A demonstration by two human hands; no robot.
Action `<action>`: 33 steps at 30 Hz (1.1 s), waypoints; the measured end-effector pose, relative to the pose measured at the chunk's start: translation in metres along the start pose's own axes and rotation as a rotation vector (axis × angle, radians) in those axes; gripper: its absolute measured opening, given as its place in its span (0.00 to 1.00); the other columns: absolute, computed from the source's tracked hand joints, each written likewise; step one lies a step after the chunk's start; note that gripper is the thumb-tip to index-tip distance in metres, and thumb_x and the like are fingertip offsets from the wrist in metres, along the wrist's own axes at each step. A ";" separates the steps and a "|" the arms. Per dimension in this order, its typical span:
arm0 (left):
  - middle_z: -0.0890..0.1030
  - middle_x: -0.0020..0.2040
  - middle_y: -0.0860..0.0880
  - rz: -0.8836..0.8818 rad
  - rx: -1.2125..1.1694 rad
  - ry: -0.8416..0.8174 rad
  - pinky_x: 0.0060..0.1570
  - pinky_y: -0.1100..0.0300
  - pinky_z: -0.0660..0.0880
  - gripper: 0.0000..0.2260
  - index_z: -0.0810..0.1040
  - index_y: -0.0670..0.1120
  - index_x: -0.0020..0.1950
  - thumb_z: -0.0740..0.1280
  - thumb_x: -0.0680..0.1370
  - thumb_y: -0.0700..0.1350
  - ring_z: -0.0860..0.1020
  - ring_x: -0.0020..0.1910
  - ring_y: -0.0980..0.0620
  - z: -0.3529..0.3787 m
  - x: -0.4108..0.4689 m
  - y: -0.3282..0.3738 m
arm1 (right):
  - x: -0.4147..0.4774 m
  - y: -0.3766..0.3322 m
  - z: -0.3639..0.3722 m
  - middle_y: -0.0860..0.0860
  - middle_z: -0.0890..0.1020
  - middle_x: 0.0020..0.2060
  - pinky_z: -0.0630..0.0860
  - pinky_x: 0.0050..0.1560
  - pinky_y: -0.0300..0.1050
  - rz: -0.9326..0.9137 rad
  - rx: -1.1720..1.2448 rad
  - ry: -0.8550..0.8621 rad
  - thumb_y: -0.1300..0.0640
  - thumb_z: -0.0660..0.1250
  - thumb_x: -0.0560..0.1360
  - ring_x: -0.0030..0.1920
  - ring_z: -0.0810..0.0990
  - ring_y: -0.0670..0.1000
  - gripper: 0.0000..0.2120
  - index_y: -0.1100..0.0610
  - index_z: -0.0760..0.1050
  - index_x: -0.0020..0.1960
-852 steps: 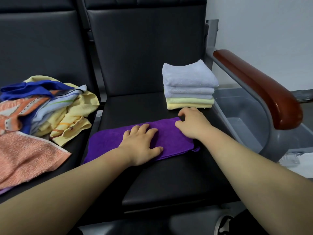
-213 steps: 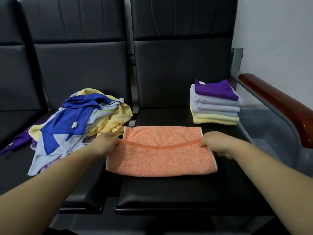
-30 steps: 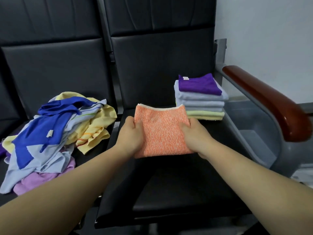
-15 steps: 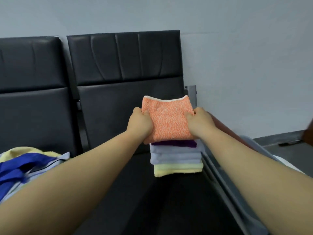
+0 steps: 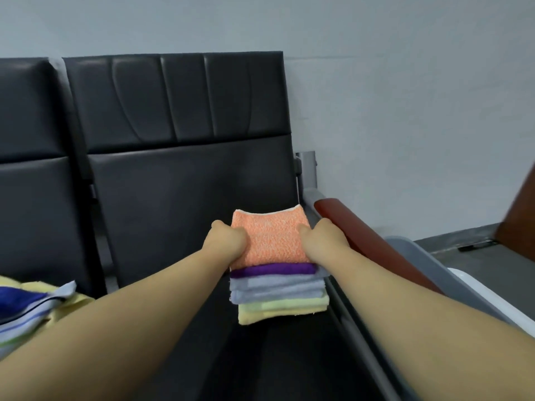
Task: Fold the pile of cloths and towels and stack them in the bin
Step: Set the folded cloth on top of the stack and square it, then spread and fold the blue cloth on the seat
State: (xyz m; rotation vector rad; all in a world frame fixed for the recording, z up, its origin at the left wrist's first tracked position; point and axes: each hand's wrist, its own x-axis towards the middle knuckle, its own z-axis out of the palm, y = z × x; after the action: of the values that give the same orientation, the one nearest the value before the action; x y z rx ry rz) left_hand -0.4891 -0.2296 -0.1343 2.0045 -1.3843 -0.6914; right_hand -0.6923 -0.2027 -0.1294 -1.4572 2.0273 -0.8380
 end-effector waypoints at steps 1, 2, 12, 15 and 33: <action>0.77 0.50 0.45 0.016 -0.009 0.010 0.35 0.54 0.69 0.20 0.67 0.39 0.68 0.61 0.81 0.51 0.76 0.41 0.49 -0.007 -0.007 0.001 | -0.010 -0.001 -0.004 0.60 0.79 0.66 0.72 0.47 0.47 -0.004 0.007 0.000 0.44 0.61 0.84 0.53 0.79 0.57 0.28 0.64 0.66 0.75; 0.77 0.47 0.46 0.035 -0.011 0.014 0.34 0.54 0.68 0.20 0.66 0.39 0.67 0.61 0.82 0.52 0.75 0.40 0.49 -0.015 -0.014 0.000 | -0.021 0.000 -0.007 0.60 0.78 0.67 0.74 0.49 0.48 -0.012 0.006 0.004 0.44 0.61 0.84 0.57 0.79 0.58 0.29 0.63 0.65 0.76; 0.78 0.48 0.50 0.094 0.206 0.016 0.43 0.54 0.75 0.16 0.69 0.48 0.58 0.63 0.81 0.59 0.77 0.44 0.51 -0.138 -0.119 -0.106 | -0.167 -0.056 0.034 0.52 0.76 0.57 0.76 0.59 0.55 -0.306 -0.254 0.017 0.42 0.63 0.82 0.57 0.76 0.55 0.18 0.55 0.73 0.62; 0.79 0.47 0.49 0.041 0.252 0.086 0.44 0.54 0.74 0.15 0.70 0.47 0.56 0.66 0.79 0.57 0.78 0.44 0.50 -0.185 -0.138 -0.154 | -0.204 -0.086 0.069 0.53 0.75 0.65 0.76 0.58 0.51 -0.398 -0.186 -0.133 0.43 0.63 0.82 0.62 0.76 0.56 0.22 0.55 0.72 0.70; 0.71 0.66 0.45 -0.219 0.335 0.256 0.50 0.50 0.76 0.23 0.69 0.49 0.69 0.67 0.79 0.59 0.77 0.53 0.44 -0.371 -0.129 -0.390 | -0.314 -0.272 0.318 0.54 0.74 0.68 0.72 0.52 0.47 -0.624 -0.200 -0.557 0.54 0.63 0.81 0.59 0.75 0.57 0.19 0.56 0.72 0.70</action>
State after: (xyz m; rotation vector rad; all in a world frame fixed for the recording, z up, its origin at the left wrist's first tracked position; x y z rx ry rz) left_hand -0.0224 0.0672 -0.1532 2.4357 -1.2000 -0.2890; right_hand -0.1996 -0.0285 -0.1351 -2.1928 1.2773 -0.3724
